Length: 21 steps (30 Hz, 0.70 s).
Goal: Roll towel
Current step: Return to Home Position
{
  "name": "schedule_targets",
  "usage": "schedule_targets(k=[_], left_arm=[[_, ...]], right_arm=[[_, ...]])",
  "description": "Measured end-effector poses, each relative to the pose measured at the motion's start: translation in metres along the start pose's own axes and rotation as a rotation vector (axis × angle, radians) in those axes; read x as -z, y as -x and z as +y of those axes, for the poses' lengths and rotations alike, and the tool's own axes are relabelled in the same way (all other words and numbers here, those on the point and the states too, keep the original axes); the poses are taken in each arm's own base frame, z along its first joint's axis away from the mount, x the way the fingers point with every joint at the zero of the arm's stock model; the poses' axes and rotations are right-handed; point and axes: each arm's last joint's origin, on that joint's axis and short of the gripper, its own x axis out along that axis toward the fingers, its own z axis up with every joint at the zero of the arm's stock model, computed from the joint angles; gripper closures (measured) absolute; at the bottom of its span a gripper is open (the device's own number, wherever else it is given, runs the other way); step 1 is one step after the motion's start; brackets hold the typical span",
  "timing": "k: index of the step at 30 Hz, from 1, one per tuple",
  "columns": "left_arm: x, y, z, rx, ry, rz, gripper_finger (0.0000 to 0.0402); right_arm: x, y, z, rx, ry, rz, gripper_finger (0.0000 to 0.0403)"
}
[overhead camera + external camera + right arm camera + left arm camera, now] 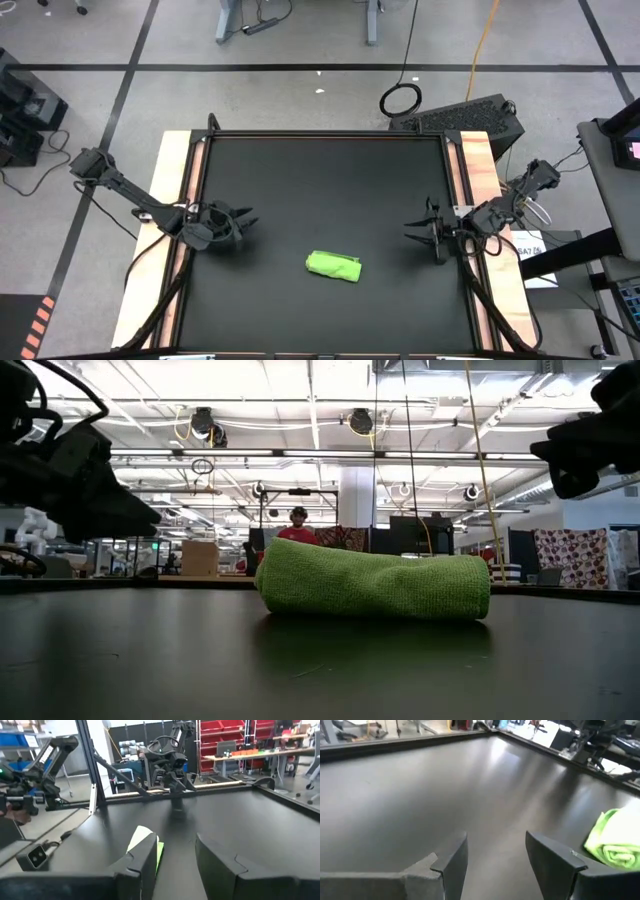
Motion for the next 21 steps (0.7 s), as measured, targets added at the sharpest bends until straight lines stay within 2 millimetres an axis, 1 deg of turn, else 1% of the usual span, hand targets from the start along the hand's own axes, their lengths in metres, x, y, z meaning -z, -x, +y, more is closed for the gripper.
schedule_targets(k=[10,17,21], left_arm=[[0.0013,0.0000,0.0020,-0.026,-0.072,-0.002,0.0198],[0.0015,0.0000,0.0023,-0.029,-0.161,0.000,0.0198],[0.0014,0.0000,0.0023,-0.029,-0.165,-0.001,0.0198]], right_arm=[[0.0000,-0.0001,0.0001,0.000,0.076,0.001,0.0278],[0.0000,-0.0001,0.0001,0.000,0.078,0.001,0.0278],[0.0000,-0.0001,0.0001,0.000,0.078,0.001,0.0278]])
